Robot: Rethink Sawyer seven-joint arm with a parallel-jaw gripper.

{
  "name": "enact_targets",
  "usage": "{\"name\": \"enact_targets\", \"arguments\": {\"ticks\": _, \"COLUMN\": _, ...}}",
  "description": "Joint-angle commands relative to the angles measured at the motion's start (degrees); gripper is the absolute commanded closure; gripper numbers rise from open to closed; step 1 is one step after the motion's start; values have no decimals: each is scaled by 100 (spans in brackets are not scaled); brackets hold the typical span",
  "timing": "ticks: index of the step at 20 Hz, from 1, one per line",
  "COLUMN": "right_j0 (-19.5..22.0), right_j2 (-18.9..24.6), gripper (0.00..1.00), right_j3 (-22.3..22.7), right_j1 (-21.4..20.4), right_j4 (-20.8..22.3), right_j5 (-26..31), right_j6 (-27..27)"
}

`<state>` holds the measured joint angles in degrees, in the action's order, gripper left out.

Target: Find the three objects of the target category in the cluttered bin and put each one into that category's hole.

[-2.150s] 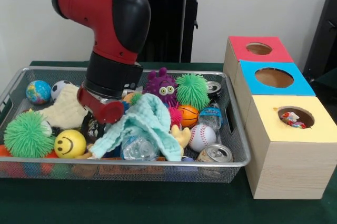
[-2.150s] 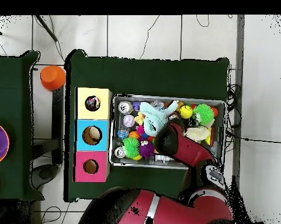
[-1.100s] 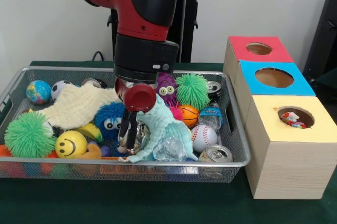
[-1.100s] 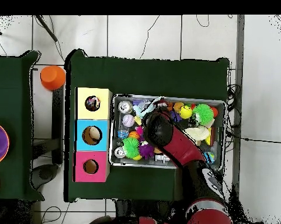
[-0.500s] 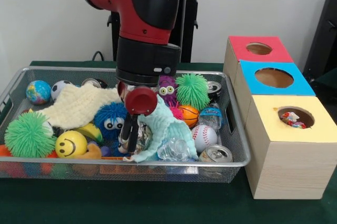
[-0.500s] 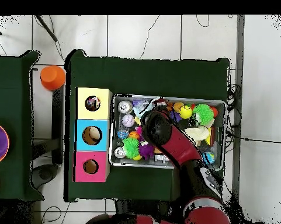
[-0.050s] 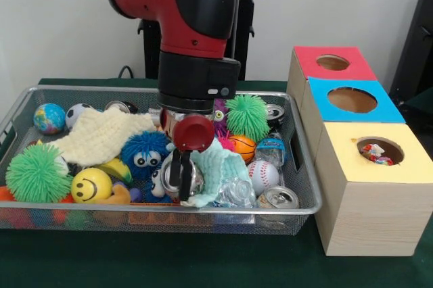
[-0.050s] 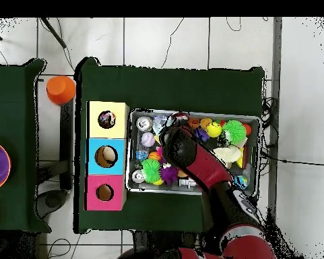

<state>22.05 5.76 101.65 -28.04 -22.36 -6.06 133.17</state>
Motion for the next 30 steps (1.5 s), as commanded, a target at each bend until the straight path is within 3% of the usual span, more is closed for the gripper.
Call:
{"name": "enact_targets", "arguments": {"ticks": 1, "right_j0": 816, "right_j2": 1687, "gripper": 0, "right_j3": 534, "right_j1": 427, "right_j4": 283, "right_j5": 221, "right_j6": 1081}}
{"name": "enact_targets", "arguments": {"ticks": 4, "right_j0": 933, "right_j2": 1832, "gripper": 0, "right_j3": 627, "right_j1": 508, "right_j4": -68, "right_j5": 369, "right_j6": 1380}}
{"name": "enact_targets", "arguments": {"ticks": 8, "right_j0": 1197, "right_j2": 2095, "gripper": 0, "right_j3": 826, "right_j1": 565, "right_j4": -204, "right_j5": 398, "right_j6": 1526}}
{"name": "enact_targets", "arguments": {"ticks": 13, "right_j0": 687, "right_j2": 1493, "gripper": 0, "right_j3": 684, "right_j1": 471, "right_j4": -495, "right_j5": 828, "right_j6": 1243}}
{"name": "enact_targets", "arguments": {"ticks": 19, "right_j0": 392, "right_j2": 1110, "gripper": 0, "right_j3": 758, "right_j1": 325, "right_j4": -232, "right_j5": 1026, "right_j6": 752}}
{"name": "enact_targets", "arguments": {"ticks": 21, "right_j0": 261, "right_j2": 879, "gripper": 0, "right_j3": 800, "right_j1": 204, "right_j4": 137, "right_j5": 998, "right_j6": 377}}
{"name": "enact_targets", "arguments": {"ticks": 22, "right_j0": 359, "right_j2": 923, "gripper": 0, "right_j3": 866, "right_j1": 138, "right_j4": 543, "right_j5": 1087, "right_j6": -39}}
{"name": "enact_targets", "arguments": {"ticks": 24, "right_j0": 741, "right_j2": 1265, "gripper": 0, "right_j3": 1047, "right_j1": 12, "right_j4": 1246, "right_j5": 1122, "right_j6": -615}}
{"name": "enact_targets", "arguments": {"ticks": 27, "right_j0": 1569, "right_j2": 2127, "gripper": 0, "right_j3": 1377, "right_j1": -78, "right_j4": 2214, "right_j5": 1312, "right_j6": -1206}}
{"name": "enact_targets", "arguments": {"ticks": 30, "right_j0": 2424, "right_j2": 2801, "gripper": 0, "right_j3": 1681, "right_j1": -8, "right_j4": 3071, "right_j5": 2093, "right_j6": -1867}}
